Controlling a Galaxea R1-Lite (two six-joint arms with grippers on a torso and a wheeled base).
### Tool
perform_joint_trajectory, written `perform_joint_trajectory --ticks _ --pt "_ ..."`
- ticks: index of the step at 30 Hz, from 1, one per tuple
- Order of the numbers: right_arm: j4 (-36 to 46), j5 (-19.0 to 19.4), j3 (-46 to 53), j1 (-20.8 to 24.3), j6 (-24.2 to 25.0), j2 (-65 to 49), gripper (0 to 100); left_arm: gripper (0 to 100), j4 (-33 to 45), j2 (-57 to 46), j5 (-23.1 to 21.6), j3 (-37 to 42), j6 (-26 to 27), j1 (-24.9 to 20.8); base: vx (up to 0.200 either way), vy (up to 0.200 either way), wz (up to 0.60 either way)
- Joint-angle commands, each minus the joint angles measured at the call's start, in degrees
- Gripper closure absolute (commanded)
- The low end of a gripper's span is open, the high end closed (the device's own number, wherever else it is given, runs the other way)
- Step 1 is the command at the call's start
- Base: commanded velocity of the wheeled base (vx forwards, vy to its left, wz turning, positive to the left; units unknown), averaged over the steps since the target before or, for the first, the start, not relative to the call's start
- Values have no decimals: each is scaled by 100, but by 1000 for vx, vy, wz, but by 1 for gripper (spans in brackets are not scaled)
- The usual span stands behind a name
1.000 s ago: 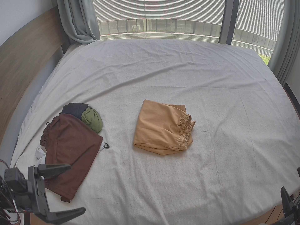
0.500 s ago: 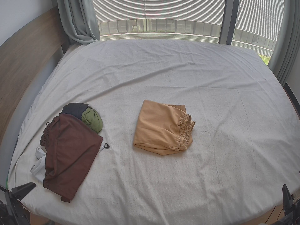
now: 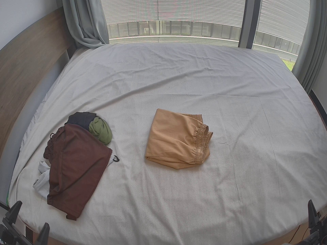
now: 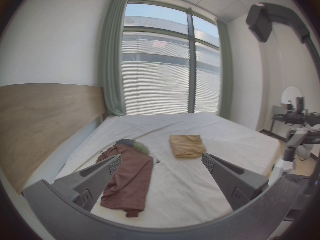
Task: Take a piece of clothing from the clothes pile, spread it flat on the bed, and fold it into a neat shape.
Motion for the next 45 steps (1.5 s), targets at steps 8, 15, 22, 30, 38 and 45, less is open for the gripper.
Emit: perform_joint_trajectory --ticks 8,15,22,30,38,45 --pt "28 -141 84 0 41 -66 0 0 66 -217 913 75 -11 33 0 0 0" --pt "63 -185 101 9 155 -66 0 0 224 -226 807 31 -38 16 0 0 0" --pt "282 -361 92 9 278 -66 0 0 435 -226 799 -66 42 7 0 0 0" --pt "370 -334 92 0 366 -66 0 0 453 -235 570 -75 -372 16 0 0 0" --pt "370 -343 92 0 375 -66 0 0 347 -235 87 -39 -389 25 0 0 0" --pt "370 -343 92 0 366 -66 0 0 374 -217 1027 101 -117 16 0 0 0"
